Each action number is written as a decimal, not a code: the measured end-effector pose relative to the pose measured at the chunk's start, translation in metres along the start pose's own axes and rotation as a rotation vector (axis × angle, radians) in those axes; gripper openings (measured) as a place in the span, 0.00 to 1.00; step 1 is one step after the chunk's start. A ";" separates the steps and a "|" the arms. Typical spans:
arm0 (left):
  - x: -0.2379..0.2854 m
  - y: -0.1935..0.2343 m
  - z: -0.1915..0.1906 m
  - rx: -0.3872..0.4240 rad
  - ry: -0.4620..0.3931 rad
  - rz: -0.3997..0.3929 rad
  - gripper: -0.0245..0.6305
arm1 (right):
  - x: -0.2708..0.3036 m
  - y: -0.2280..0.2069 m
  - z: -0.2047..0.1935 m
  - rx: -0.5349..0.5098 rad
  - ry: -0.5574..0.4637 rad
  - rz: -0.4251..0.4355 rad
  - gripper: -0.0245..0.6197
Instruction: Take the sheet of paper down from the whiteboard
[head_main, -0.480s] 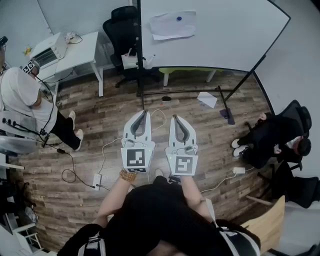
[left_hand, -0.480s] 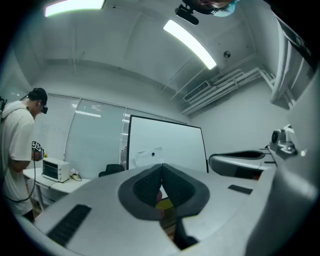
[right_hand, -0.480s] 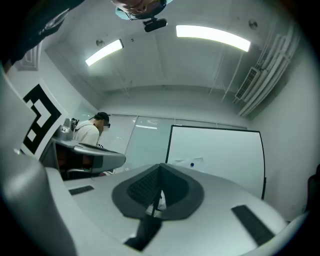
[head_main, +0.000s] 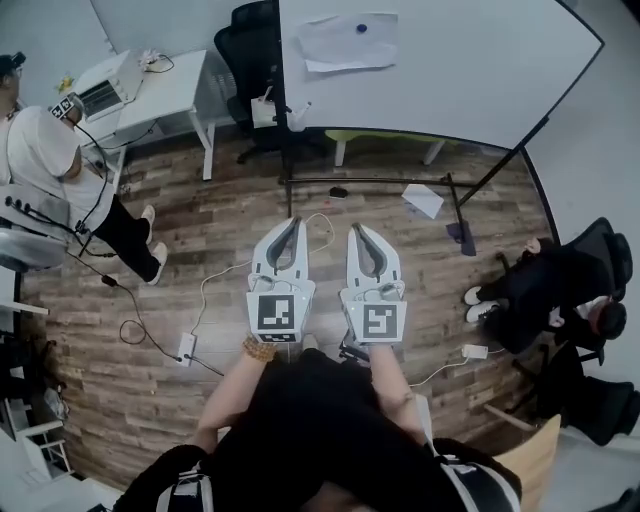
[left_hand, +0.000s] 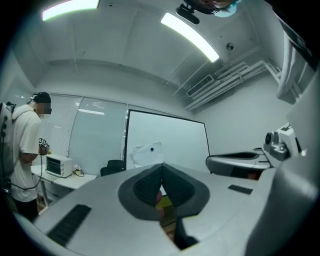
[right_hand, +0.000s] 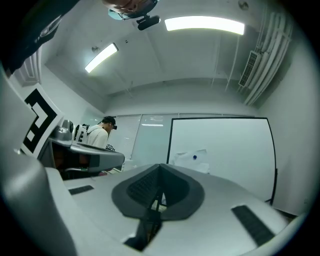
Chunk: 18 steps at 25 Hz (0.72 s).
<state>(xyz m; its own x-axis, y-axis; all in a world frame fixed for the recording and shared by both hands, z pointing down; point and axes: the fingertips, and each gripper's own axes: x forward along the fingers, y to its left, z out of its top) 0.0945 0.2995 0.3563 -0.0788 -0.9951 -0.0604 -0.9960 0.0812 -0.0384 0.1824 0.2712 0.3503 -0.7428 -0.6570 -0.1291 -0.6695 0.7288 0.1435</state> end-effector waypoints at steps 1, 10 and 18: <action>0.001 -0.001 -0.003 0.001 0.007 0.005 0.06 | 0.000 -0.002 -0.002 -0.002 0.002 0.007 0.04; 0.028 0.010 -0.017 -0.025 0.026 0.009 0.06 | 0.018 -0.010 -0.018 -0.033 0.030 0.015 0.04; 0.086 0.027 -0.027 -0.111 -0.001 -0.021 0.06 | 0.059 -0.028 -0.020 -0.098 0.062 -0.005 0.04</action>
<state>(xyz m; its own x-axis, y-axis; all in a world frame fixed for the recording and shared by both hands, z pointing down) 0.0600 0.2150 0.3773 -0.0579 -0.9964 -0.0613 -0.9960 0.0535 0.0715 0.1574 0.2086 0.3587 -0.7362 -0.6732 -0.0695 -0.6674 0.7053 0.2390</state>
